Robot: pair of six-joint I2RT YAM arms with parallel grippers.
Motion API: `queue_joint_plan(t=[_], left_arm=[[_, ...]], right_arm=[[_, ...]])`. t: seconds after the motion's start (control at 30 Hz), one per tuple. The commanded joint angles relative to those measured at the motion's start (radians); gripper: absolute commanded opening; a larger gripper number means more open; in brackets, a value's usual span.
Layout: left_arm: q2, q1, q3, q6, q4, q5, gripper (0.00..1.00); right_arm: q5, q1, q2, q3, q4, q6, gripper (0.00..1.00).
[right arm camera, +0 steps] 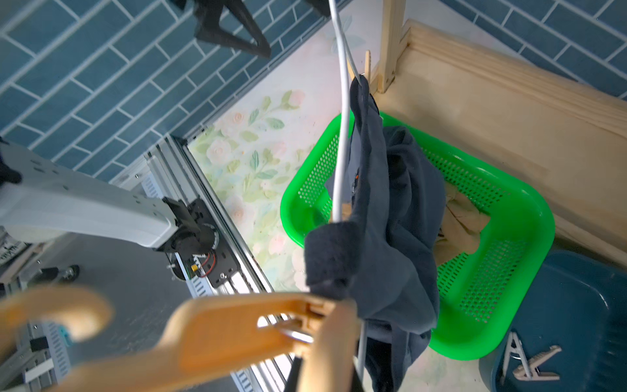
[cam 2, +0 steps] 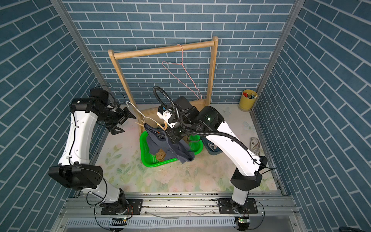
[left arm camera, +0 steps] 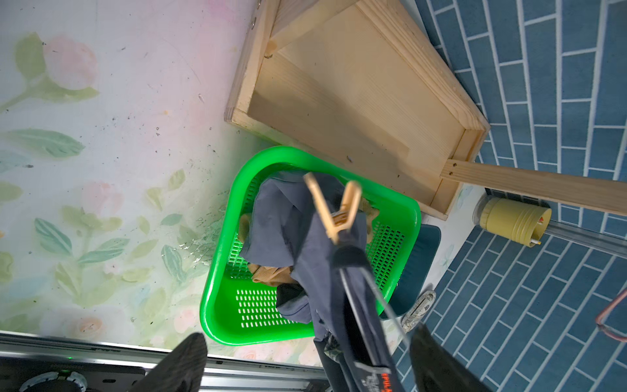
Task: Remove the clothespins securing tank tops to the hanger
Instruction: Remove the clothespin from the hanger.
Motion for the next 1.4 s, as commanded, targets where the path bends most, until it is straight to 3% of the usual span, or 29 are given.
queue_joint_plan(t=[0.0, 0.4, 0.8, 1.0, 1.1, 1.27, 1.37], left_arm=[[0.0, 0.023, -0.032, 0.011, 0.023, 0.033, 0.95], [0.09, 0.041, -0.136, 0.022, 0.09, 0.174, 0.84], [0.084, 0.05, -0.199, 0.028, 0.106, 0.181, 0.69], [0.081, 0.054, -0.227, 0.036, 0.115, 0.184, 0.67], [0.077, 0.056, -0.233, 0.036, 0.119, 0.183, 0.61], [0.078, 0.06, -0.231, 0.037, 0.115, 0.182, 0.41], [0.075, 0.06, -0.227, 0.037, 0.111, 0.185, 0.39]], right_arm=[[0.074, 0.034, 0.0, 0.012, -0.015, -0.046, 0.0], [0.295, 0.176, 0.05, 0.084, -0.059, -0.075, 0.0], [0.512, 0.275, 0.052, 0.092, -0.06, -0.079, 0.0], [0.572, 0.312, 0.05, 0.097, -0.047, -0.087, 0.0], [0.591, 0.33, 0.053, 0.106, -0.043, -0.092, 0.0], [0.609, 0.346, 0.072, 0.124, -0.063, -0.089, 0.0], [0.61, 0.349, 0.077, 0.119, -0.067, -0.081, 0.0]])
